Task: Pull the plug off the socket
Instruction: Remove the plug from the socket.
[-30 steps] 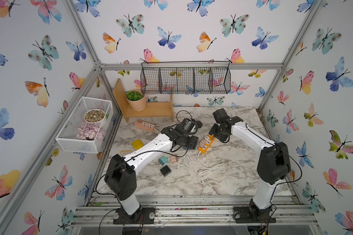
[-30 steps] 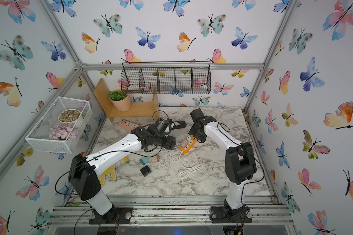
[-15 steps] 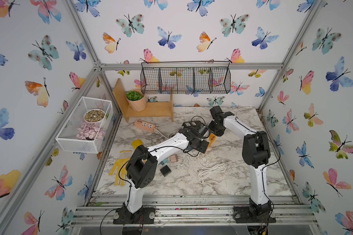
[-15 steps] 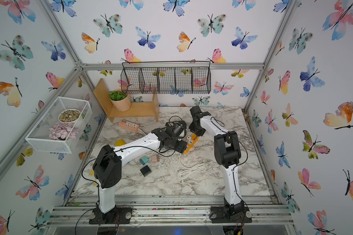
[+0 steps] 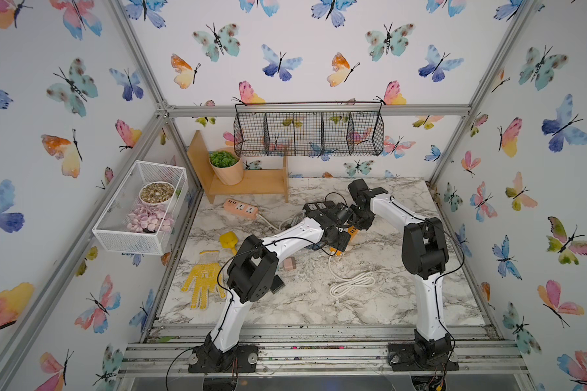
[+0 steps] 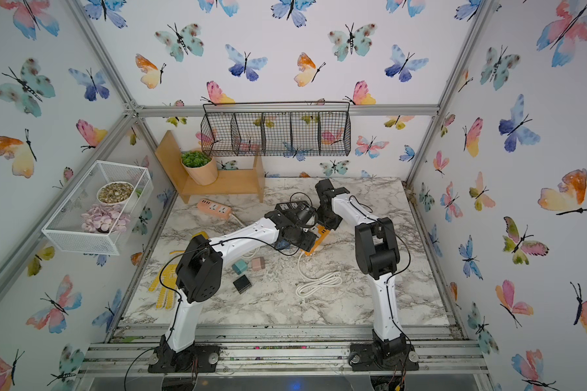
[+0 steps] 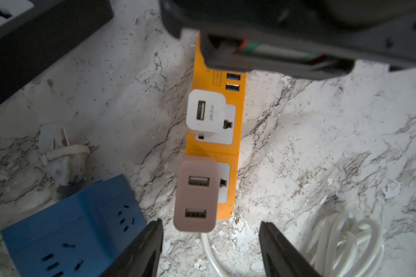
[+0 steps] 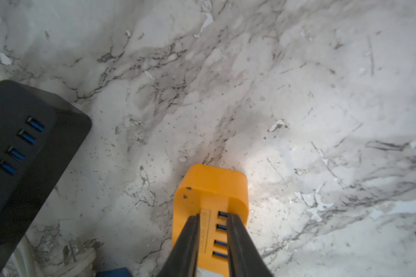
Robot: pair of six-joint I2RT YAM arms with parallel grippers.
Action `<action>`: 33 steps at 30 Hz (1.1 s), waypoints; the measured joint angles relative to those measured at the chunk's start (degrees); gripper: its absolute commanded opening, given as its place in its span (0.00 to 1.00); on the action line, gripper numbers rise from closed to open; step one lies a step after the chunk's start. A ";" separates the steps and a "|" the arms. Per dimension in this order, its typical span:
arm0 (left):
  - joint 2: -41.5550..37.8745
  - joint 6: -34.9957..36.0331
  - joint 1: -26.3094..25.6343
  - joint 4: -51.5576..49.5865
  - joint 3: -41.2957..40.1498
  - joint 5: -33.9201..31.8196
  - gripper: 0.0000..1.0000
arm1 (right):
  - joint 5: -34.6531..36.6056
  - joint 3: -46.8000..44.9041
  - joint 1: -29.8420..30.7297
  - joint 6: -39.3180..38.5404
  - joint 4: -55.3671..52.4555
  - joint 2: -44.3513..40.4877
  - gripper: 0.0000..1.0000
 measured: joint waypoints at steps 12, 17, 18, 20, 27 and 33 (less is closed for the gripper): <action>2.84 1.70 0.00 0.39 1.68 -3.39 0.58 | -1.60 4.00 -0.42 2.10 -4.28 2.34 0.26; 2.84 1.99 0.00 1.27 1.20 -4.55 0.53 | -2.86 4.15 -0.87 2.99 -4.44 2.56 0.26; 2.84 2.08 0.00 1.42 1.20 -4.59 0.52 | -3.23 4.15 -0.87 3.10 -4.46 2.56 0.26; 2.89 2.27 0.00 1.92 1.20 -4.61 0.51 | -3.82 4.15 -0.98 3.32 -4.46 2.56 0.25; 4.55 3.10 -0.02 2.58 1.27 -4.70 0.49 | -5.11 4.13 -1.22 3.82 -4.44 2.56 0.25; 5.90 3.50 -0.20 3.10 1.38 -5.05 0.35 | -5.62 4.09 -1.46 4.48 -4.42 2.56 0.25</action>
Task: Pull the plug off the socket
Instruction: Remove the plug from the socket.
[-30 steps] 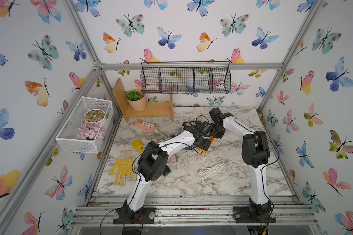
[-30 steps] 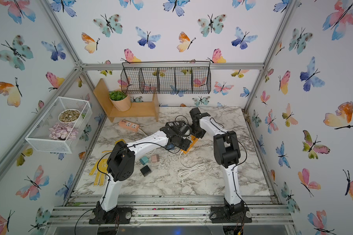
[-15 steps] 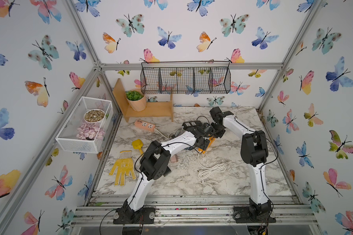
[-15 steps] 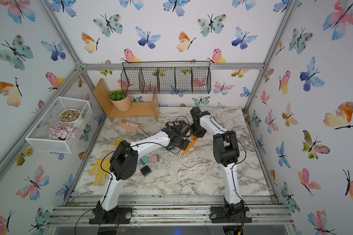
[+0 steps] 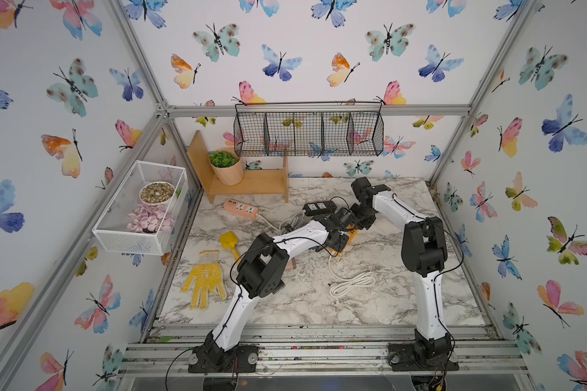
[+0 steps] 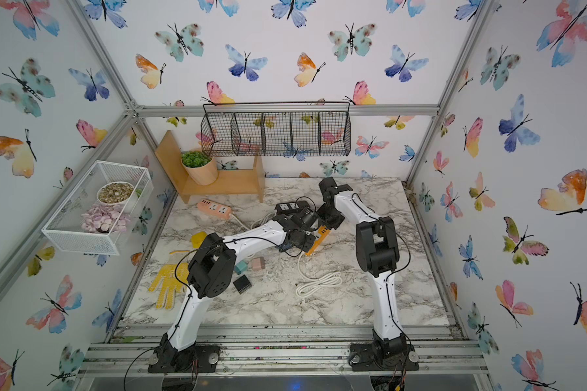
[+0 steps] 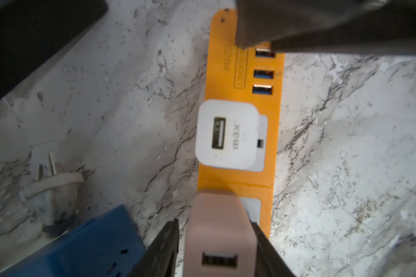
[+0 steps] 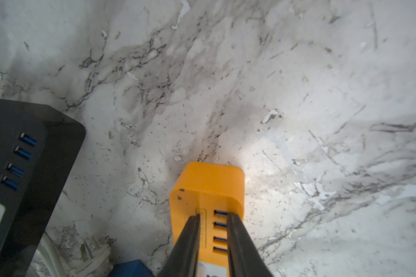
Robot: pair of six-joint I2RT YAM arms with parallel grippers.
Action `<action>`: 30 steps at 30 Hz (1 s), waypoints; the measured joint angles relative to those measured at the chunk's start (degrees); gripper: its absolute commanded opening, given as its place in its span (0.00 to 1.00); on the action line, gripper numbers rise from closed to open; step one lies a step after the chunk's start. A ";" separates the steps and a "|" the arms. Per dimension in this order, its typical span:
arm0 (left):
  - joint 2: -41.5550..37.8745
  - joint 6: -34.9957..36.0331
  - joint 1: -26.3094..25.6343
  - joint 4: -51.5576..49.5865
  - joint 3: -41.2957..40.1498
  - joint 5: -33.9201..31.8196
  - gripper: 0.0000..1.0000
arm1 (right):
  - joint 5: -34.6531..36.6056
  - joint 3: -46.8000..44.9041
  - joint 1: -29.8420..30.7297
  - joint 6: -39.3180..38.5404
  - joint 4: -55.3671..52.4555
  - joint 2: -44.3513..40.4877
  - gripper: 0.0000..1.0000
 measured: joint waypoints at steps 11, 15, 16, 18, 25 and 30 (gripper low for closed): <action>0.02 1.16 -0.17 -0.37 0.46 -1.05 0.00 | -0.31 -0.04 -0.11 0.39 0.00 0.00 0.22; 0.04 1.36 -0.17 -0.55 0.66 -0.98 0.00 | -0.42 -0.11 -0.11 0.57 0.04 0.00 0.18; 0.02 1.36 -0.17 -0.55 0.66 -0.96 0.00 | -0.42 -0.13 -0.11 0.50 0.00 0.00 0.15; 0.02 1.36 -0.17 -0.55 0.66 -0.74 0.00 | -0.39 -0.31 -0.13 0.66 -0.02 0.00 0.09; 0.02 1.38 0.28 -0.59 0.70 0.66 0.00 | -0.39 -0.66 -0.15 1.36 0.09 -0.02 0.02; 0.02 1.31 0.90 -1.14 1.22 1.90 0.00 | -0.35 -0.70 -0.13 1.51 0.13 -0.02 0.02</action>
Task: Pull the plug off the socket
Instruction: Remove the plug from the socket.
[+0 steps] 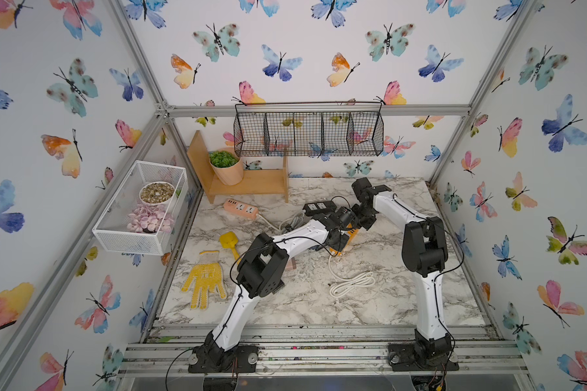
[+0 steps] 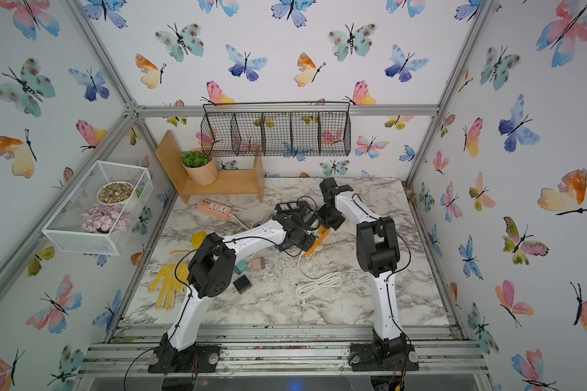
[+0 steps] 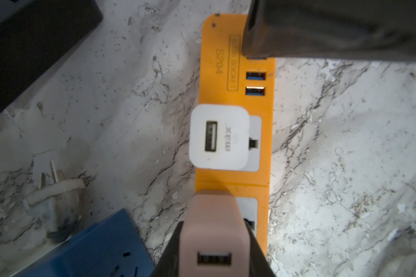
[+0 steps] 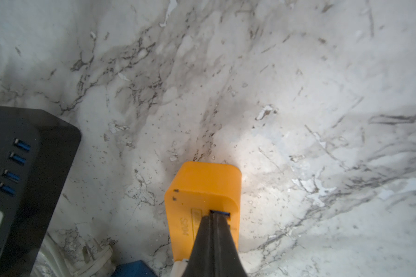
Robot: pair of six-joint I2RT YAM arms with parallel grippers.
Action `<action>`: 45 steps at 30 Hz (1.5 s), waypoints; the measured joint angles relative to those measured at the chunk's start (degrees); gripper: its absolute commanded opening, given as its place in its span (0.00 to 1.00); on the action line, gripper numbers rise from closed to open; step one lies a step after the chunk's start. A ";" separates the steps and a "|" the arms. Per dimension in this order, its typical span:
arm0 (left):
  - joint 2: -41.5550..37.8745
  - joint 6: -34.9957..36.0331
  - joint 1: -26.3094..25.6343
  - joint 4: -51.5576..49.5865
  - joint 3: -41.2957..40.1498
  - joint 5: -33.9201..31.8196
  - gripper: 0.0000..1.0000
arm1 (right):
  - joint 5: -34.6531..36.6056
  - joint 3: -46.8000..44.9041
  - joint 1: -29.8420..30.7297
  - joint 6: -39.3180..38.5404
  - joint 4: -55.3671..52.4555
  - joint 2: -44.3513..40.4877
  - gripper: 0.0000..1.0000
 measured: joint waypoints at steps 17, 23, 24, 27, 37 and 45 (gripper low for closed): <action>0.20 0.44 1.20 -2.29 2.34 3.26 0.00 | 0.66 -0.09 0.11 0.15 -0.07 0.00 0.02; 1.75 -1.14 1.62 -6.34 6.62 5.22 0.00 | 1.31 -1.25 0.13 1.62 0.48 -0.35 0.02; 1.86 -1.16 1.62 -6.56 6.84 5.22 0.00 | 1.36 -1.33 0.11 1.90 0.57 -0.37 0.02; 1.86 -0.85 1.55 -6.64 6.84 4.61 0.00 | 1.57 -1.49 0.11 2.10 0.68 -0.44 0.02; 1.73 1.73 -2.51 -7.19 6.45 -5.31 0.00 | 2.82 -1.62 1.22 1.92 0.55 -0.33 0.02; 0.96 1.70 -3.08 -7.37 5.86 -8.13 0.00 | 3.41 -1.81 1.44 1.90 0.59 -0.33 0.02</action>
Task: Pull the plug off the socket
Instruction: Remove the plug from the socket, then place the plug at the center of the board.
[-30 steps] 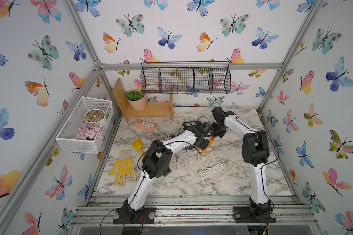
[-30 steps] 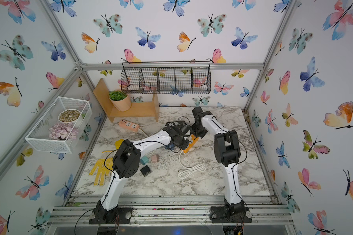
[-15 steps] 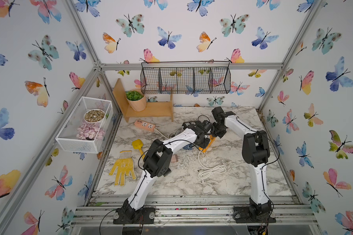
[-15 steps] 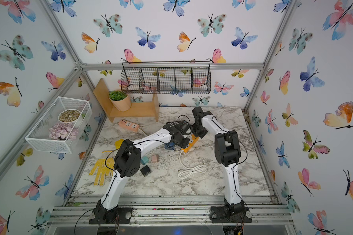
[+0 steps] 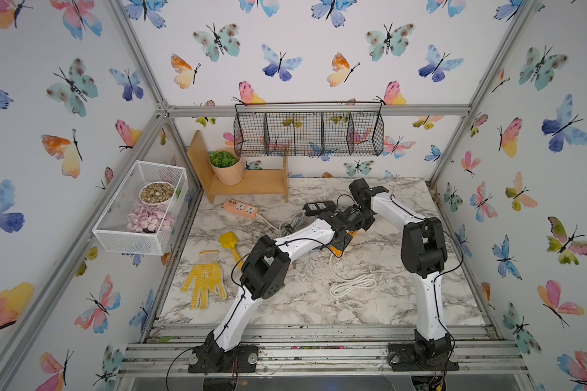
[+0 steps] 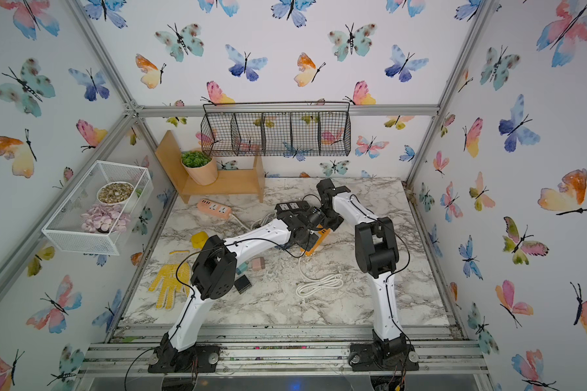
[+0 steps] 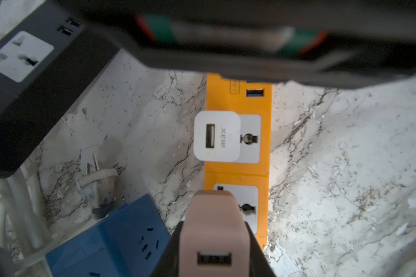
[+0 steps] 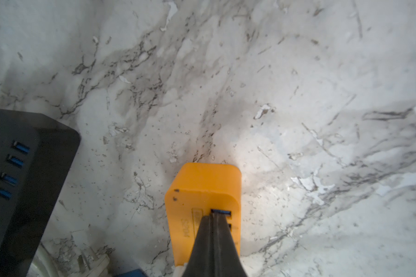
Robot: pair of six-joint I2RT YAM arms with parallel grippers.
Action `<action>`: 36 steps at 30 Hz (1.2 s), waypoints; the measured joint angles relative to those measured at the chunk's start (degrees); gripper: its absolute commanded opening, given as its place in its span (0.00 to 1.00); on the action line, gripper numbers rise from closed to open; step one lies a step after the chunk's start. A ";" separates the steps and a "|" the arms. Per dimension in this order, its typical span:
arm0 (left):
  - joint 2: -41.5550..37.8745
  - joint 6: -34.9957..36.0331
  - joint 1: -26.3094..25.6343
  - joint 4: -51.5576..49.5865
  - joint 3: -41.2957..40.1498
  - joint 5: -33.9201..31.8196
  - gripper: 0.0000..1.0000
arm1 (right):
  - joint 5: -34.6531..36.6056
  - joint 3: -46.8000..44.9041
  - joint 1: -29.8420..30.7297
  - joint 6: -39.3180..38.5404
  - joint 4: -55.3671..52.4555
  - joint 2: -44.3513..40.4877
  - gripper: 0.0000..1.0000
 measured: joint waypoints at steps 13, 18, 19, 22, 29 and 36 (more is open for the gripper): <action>-11.63 -5.35 3.34 3.43 -9.86 11.63 0.00 | 0.96 0.48 0.46 0.00 0.11 -0.15 0.02; -19.78 -8.26 5.92 6.69 -20.26 17.29 0.00 | 0.96 1.20 0.46 -0.13 -0.48 0.02 0.05; -21.11 -8.72 6.47 7.45 -22.53 18.34 0.00 | 0.96 1.25 0.46 -0.26 -0.52 0.02 0.05; -23.47 -9.68 7.96 8.92 -27.50 20.87 0.00 | 0.96 1.33 0.46 -0.52 -0.55 0.02 0.06; -26.49 -11.19 9.44 11.02 -37.77 25.33 0.00 | 0.96 1.55 0.46 -1.20 -0.70 0.02 0.06; -28.59 -12.81 11.19 15.15 -45.33 31.01 0.00 | 0.94 2.12 0.46 -2.01 -0.94 0.35 0.06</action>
